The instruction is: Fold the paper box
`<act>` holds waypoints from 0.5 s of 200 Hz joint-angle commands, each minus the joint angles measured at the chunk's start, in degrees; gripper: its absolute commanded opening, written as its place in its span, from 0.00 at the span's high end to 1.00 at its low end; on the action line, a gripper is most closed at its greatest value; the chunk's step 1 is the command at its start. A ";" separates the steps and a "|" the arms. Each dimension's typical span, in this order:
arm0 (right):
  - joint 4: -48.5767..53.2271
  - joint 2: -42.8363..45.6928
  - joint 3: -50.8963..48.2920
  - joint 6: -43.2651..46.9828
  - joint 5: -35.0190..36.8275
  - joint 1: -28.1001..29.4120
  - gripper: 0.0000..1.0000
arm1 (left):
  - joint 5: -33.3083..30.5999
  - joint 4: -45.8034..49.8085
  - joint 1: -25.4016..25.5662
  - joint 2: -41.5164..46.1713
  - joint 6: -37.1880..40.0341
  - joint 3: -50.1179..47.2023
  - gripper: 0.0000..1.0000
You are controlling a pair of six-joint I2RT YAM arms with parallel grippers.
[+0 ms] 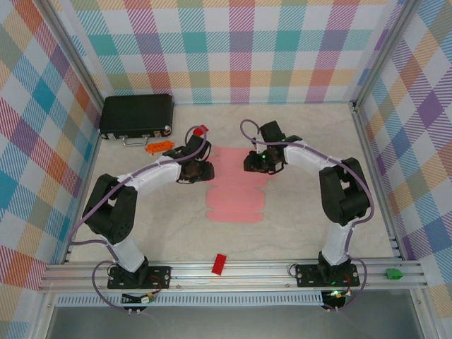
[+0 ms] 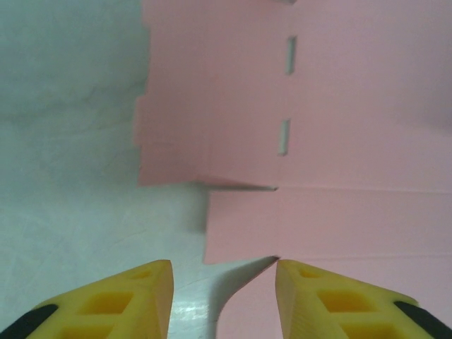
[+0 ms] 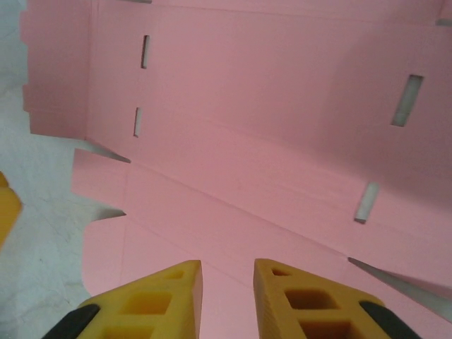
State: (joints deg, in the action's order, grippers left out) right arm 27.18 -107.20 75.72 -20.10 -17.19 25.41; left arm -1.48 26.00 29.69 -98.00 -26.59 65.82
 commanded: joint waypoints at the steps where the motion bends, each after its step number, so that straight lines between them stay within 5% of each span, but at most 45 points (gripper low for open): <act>1: -1.74 -1.43 -1.42 -0.90 -1.00 0.34 0.74 | 1.59 -0.56 -0.43 0.16 -1.42 -1.09 0.56; 100: -3.36 -5.04 -3.70 -1.81 -0.75 1.66 0.77 | 3.24 -5.80 -0.52 -6.13 -3.27 -0.54 0.56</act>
State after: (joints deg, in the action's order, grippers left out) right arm 24.82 -111.66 72.84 -21.21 -17.37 26.61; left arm 0.80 21.80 29.58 -102.52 -29.15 64.97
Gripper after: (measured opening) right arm 0.234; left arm 0.439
